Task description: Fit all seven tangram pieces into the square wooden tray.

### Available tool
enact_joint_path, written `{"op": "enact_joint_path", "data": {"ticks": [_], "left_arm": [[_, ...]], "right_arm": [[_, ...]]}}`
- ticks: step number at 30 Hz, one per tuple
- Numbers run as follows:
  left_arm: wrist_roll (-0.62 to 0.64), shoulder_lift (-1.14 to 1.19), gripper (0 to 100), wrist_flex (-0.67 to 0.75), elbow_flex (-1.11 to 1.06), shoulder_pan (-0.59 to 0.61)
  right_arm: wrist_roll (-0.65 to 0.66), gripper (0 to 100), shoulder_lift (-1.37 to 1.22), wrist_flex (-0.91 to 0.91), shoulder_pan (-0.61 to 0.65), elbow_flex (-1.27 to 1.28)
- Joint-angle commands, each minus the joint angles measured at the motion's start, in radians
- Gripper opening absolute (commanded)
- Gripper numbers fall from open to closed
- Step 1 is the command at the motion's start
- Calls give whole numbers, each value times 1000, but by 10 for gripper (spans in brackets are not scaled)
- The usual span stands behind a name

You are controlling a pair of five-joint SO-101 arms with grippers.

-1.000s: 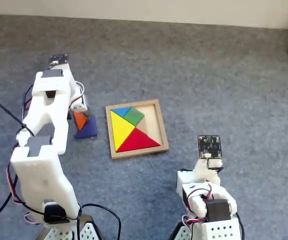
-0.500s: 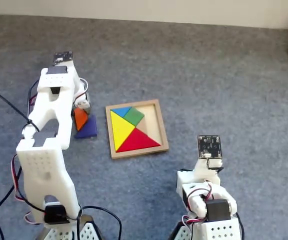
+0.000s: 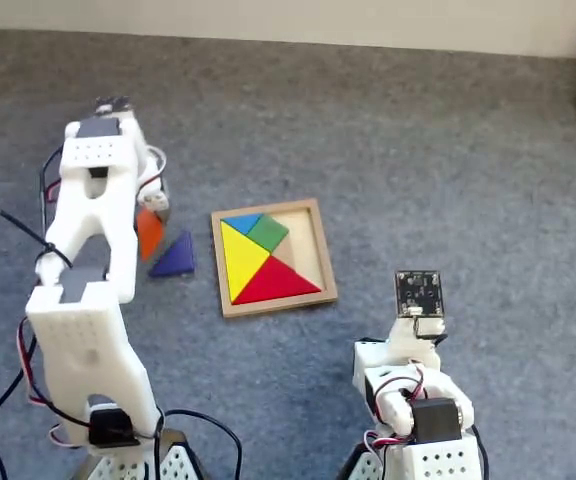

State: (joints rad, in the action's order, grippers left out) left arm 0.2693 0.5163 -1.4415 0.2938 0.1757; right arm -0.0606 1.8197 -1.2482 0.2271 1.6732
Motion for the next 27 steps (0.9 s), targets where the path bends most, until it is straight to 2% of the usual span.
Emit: {"op": "enact_joint_path", "data": {"ticks": [1,17,22,27], "left_arm": [[6,-140,56,-51,50,-88],[9,-185,58,-61,56,-490],[2,-185,59,-48,50,-553],[0,-185,67,-48,50,-561]], "right_arm": [[11,4,16,-7,-12,127],[11,4,16,-7,-12,127],[11,4,16,-7,-12,127],[11,4,16,-7,-12,127]]}}
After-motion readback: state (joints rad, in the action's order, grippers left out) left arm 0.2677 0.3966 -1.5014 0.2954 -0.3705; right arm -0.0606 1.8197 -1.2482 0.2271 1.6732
